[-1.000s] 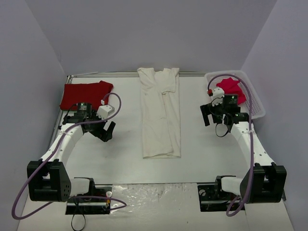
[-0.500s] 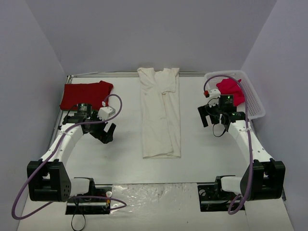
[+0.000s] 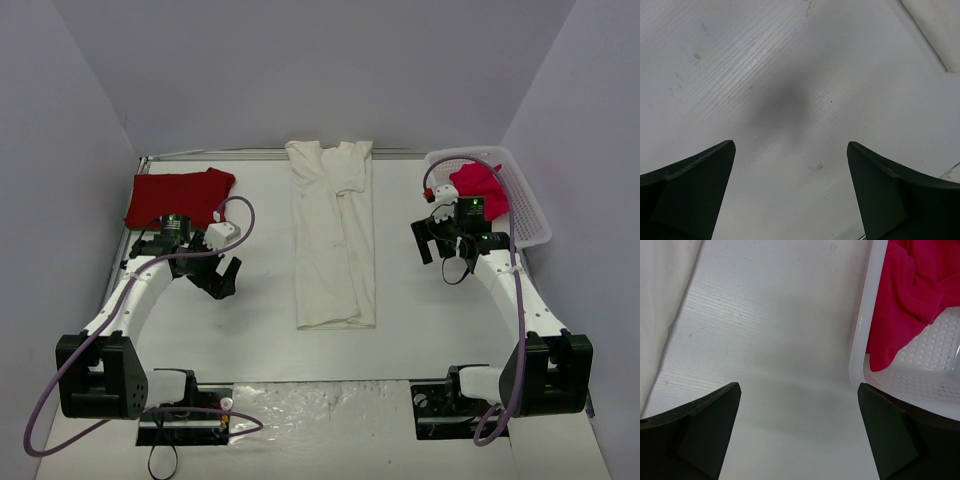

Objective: Fold and stack the t-shirts
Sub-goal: Grab the bottom of the folded rectangular tshirt with both arms

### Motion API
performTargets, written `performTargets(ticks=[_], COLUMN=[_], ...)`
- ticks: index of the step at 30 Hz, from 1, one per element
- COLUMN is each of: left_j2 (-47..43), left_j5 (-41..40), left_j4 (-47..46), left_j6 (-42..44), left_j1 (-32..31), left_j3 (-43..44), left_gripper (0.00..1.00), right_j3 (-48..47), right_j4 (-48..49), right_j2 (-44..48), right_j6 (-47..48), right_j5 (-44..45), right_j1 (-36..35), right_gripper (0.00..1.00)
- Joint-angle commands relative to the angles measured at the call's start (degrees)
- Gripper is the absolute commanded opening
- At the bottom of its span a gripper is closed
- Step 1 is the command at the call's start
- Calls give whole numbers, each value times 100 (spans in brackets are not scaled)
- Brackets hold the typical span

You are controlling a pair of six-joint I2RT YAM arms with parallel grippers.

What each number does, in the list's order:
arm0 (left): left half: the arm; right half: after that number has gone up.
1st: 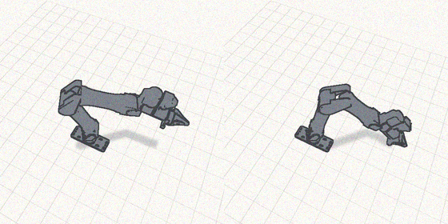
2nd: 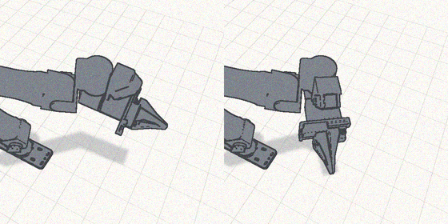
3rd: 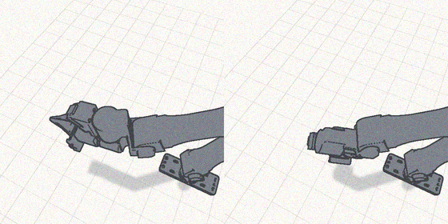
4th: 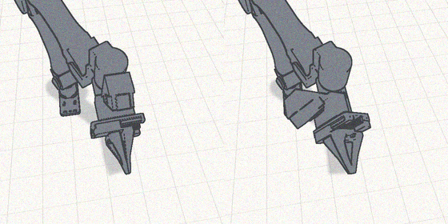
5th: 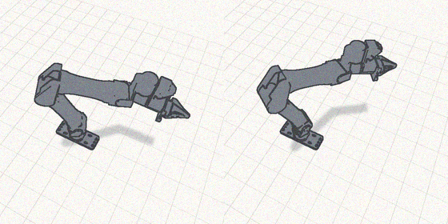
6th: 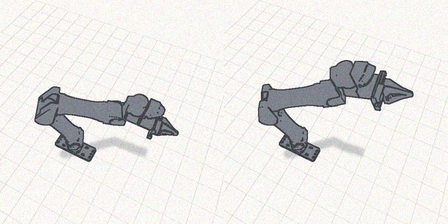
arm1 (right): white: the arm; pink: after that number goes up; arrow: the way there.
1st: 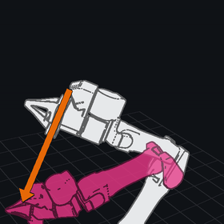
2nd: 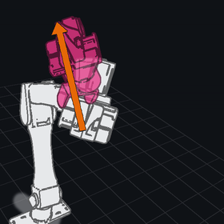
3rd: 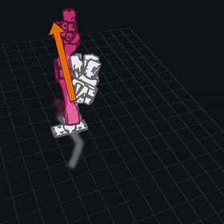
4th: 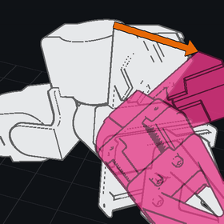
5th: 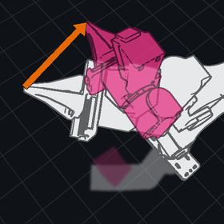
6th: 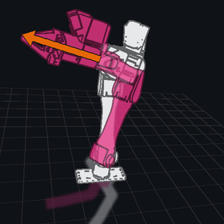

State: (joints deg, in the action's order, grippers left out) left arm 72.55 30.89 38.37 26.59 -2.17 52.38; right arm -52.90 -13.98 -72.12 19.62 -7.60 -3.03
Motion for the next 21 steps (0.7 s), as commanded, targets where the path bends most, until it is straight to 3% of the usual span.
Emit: performTargets(ticks=[1,11,15,21], left_j2=[-101,-22,-127,-163], left_j5=[198,321,163,-871], left_j4=[188,259,285,83], left_j6=[145,171,197,408], left_j1=[24,15,-274,-1960], left_j3=[273,317,334,229], left_gripper=[94,94,94,94], right_j3=[8,8,0,8], right_j4=[-9,-8,-17,-17], right_j2=[-57,-153,-136,-224], right_j6=[7,-19,-19,-19], right_j5=[65,92,48,127], right_j1=[30,39,48,127], right_gripper=[100,100,100,100])
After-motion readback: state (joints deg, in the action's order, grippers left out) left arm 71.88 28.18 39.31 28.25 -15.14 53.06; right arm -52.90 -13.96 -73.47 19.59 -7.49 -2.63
